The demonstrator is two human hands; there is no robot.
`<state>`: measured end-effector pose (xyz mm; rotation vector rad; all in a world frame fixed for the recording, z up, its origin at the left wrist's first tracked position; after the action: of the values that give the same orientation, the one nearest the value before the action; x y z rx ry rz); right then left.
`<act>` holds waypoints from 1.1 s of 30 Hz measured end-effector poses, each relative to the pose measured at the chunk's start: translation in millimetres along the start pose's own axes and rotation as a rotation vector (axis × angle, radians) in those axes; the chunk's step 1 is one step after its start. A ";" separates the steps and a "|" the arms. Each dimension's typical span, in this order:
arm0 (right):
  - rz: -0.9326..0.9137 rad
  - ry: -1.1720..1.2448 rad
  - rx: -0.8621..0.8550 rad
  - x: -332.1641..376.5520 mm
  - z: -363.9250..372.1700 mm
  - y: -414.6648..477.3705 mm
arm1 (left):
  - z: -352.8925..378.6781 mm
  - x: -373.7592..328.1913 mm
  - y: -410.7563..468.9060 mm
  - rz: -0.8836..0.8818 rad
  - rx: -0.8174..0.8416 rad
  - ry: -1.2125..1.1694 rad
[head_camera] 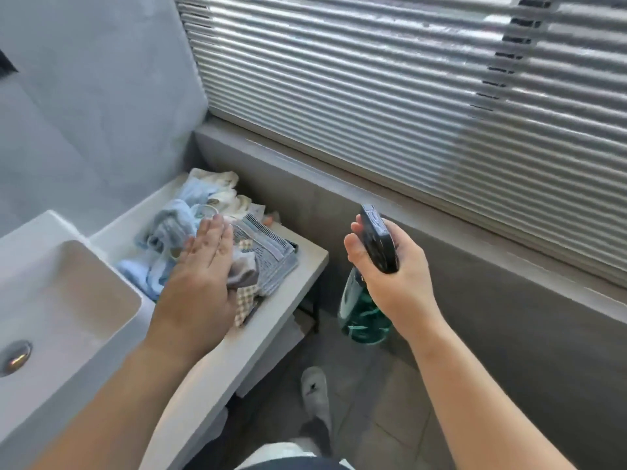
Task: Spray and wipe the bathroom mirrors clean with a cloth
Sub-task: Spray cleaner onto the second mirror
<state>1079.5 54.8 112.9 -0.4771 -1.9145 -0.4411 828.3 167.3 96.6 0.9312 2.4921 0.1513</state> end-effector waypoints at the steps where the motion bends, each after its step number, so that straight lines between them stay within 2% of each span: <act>1: -0.011 -0.008 0.017 -1.9 5.6 18.2 | 3.7 8.4 9.0 -0.031 -0.009 -0.006; 8: -0.054 -0.073 0.149 -0.4 51.9 135.1 | 31.9 59.4 91.4 -0.195 -0.088 -0.060; 13: -0.056 -0.069 0.216 14.9 78.3 210.0 | 27.5 84.1 154.5 -0.225 -0.124 -0.063; 17: -0.114 -0.080 0.300 29.3 107.7 257.5 | 13.2 100.7 183.4 -0.318 -0.124 -0.025; 25: -0.201 -0.030 0.542 53.7 194.1 339.7 | -24.1 127.9 183.4 -0.605 -0.229 0.118; 33: -0.321 0.031 0.832 99.4 290.3 374.4 | -59.9 122.0 155.4 -0.927 -0.401 0.249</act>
<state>1011.8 533.8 129.8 0.3813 -1.9495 0.1673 811.9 368.0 142.1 -0.4493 2.6931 0.4444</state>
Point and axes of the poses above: each hand's wrist, its own y-axis towards the middle knuckle, its own z-axis out of the palm, x = y × z, the point moved 1 cm from there along y, towards the middle knuckle, and after that the axes turned 12 degrees about -y, right-handed, at the moved point
